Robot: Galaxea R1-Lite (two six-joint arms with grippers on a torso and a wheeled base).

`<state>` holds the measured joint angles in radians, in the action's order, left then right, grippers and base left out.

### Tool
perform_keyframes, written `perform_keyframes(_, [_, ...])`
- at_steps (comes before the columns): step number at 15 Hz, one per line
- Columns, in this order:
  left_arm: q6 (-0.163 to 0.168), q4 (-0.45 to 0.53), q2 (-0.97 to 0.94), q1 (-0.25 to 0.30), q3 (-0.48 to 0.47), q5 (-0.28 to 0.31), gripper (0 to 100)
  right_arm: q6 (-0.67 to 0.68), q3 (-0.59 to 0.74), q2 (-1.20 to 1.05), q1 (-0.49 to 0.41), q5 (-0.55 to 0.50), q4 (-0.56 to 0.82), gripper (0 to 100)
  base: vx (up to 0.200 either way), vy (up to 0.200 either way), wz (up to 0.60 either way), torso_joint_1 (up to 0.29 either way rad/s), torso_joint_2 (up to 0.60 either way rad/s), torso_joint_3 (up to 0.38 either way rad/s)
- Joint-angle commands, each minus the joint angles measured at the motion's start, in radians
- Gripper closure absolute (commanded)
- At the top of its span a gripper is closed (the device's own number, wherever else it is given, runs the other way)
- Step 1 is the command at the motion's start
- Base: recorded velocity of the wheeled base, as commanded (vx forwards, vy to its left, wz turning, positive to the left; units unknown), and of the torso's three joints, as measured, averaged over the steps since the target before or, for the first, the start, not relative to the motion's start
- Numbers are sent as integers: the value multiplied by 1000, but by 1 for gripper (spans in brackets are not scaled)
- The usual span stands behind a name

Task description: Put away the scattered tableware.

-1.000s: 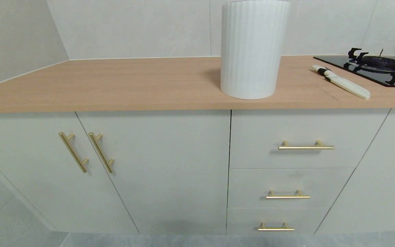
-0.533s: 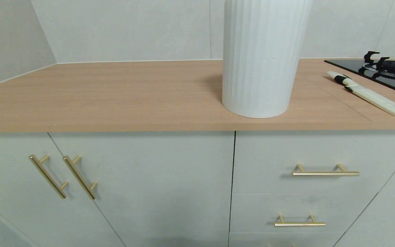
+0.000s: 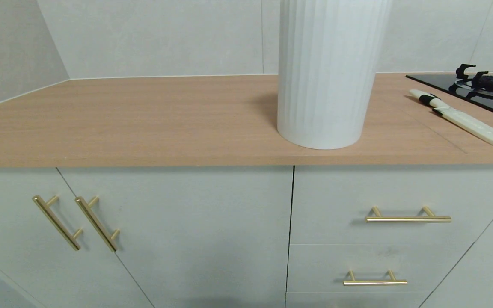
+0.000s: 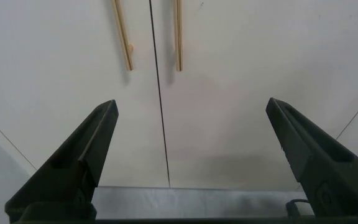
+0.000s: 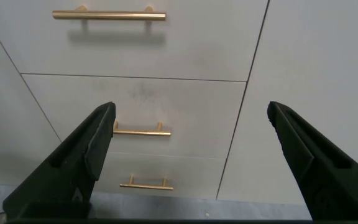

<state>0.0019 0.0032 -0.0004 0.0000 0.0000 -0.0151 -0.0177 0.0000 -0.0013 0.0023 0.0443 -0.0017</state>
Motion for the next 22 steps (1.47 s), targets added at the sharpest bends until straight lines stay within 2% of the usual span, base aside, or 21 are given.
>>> perform_keyframes(1, [0, 0, 0, 0, 0, 0, 0, -1, 0, 1, 1, 0, 0, 0, 0, 0, 0, 0, 0, 0])
perform_keyframes(4, [0, 0, 0, 0, 0, 0, 0, -1, 0, 1, 1, 0, -1, 0, 0, 0, 0, 0, 0, 0])
perform_keyframes(7, [0, 0, 0, 0, 0, 0, 0, -1, 0, 1, 1, 0, -1, 0, 0, 0, -600, 1, 2, 2])
perform_keyframes(17, [0, 0, 0, 0, 0, 0, 0, -1, 0, 1, 1, 0, 0, 0, 0, 0, 0, 0, 0, 0])
perform_keyframes(22, [0, 0, 0, 0, 0, 0, 0, -1, 0, 1, 1, -1, 0, 0, 0, -200, 0, 2, 0, 5])
